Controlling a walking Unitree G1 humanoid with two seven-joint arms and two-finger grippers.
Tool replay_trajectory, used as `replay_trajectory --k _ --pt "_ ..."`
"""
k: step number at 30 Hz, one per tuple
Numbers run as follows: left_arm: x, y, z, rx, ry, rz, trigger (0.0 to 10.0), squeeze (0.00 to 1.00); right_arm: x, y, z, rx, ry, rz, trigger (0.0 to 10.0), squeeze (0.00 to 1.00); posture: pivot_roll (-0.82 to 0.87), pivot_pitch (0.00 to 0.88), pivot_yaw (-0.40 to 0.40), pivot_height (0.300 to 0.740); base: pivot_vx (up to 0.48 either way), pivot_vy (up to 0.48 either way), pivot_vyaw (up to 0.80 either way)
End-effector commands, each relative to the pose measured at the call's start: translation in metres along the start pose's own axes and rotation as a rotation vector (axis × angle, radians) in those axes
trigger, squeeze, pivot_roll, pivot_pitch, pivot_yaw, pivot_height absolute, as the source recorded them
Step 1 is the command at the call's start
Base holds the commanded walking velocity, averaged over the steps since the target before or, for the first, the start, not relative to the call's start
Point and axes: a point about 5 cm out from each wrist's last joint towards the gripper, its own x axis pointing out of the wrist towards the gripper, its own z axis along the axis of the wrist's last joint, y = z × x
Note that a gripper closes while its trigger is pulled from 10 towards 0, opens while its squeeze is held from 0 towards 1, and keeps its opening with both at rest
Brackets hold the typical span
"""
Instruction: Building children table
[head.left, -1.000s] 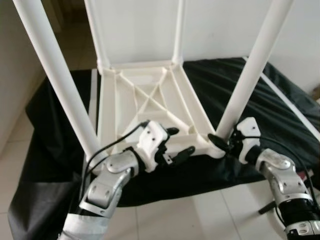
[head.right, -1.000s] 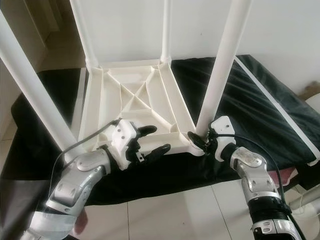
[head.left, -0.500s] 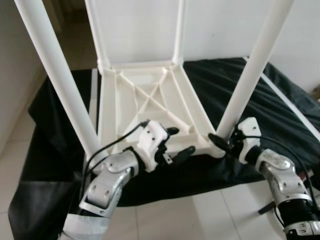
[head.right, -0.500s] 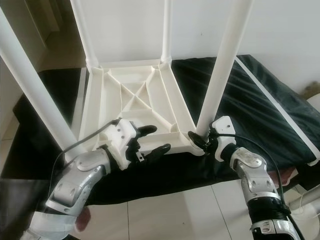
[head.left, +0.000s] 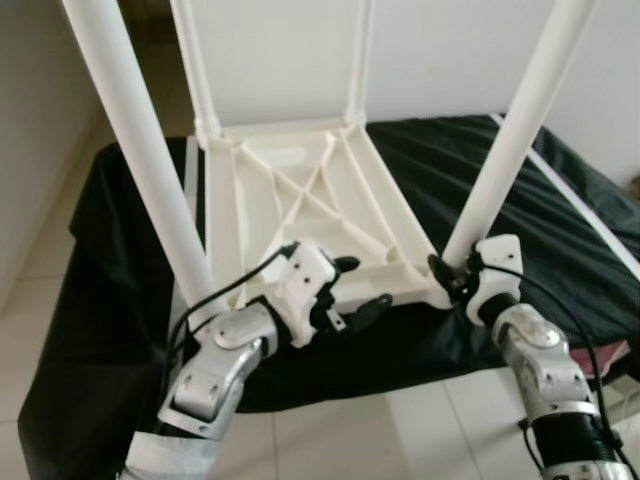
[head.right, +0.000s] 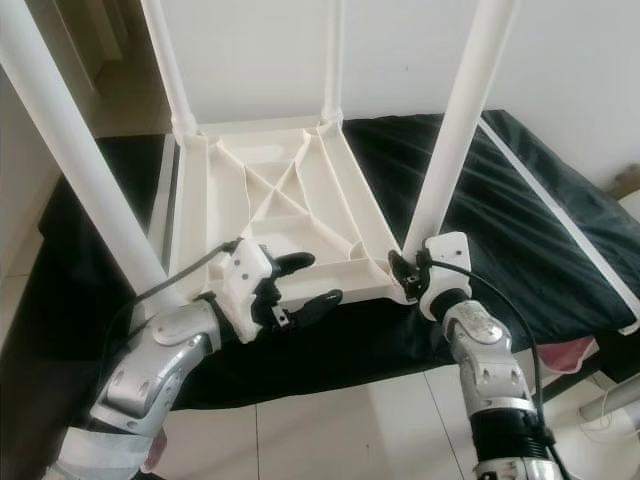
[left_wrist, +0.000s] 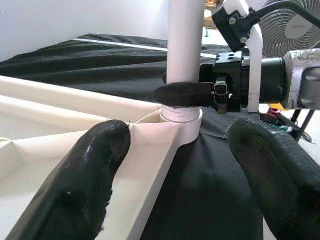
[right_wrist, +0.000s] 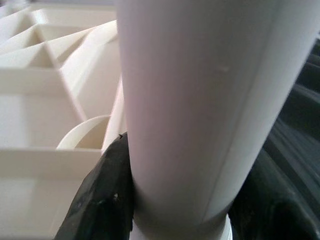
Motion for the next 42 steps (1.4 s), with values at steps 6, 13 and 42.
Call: replay_trajectory --k 6,13,42 --pt "-0.002 0.000 0.000 -0.009 0.005 0.023 10.0 0.00 -0.009 0.001 -0.010 0.046 0.054 -0.184 10.0 0.00 0.02 0.076 -0.018 0.740 0.000 0.000 0.00" --pt "-0.001 0.001 0.002 -0.009 -0.004 0.029 10.0 0.00 -0.011 0.027 -0.019 0.141 0.094 -0.374 10.0 0.00 0.02 0.076 -0.021 0.740 0.000 0.000 0.00" --pt "-0.002 0.002 0.006 -0.038 -0.033 0.046 10.0 0.00 -0.025 0.023 -0.003 0.119 -0.004 -0.351 10.0 0.87 0.02 0.068 -0.031 0.740 0.000 0.000 0.00"
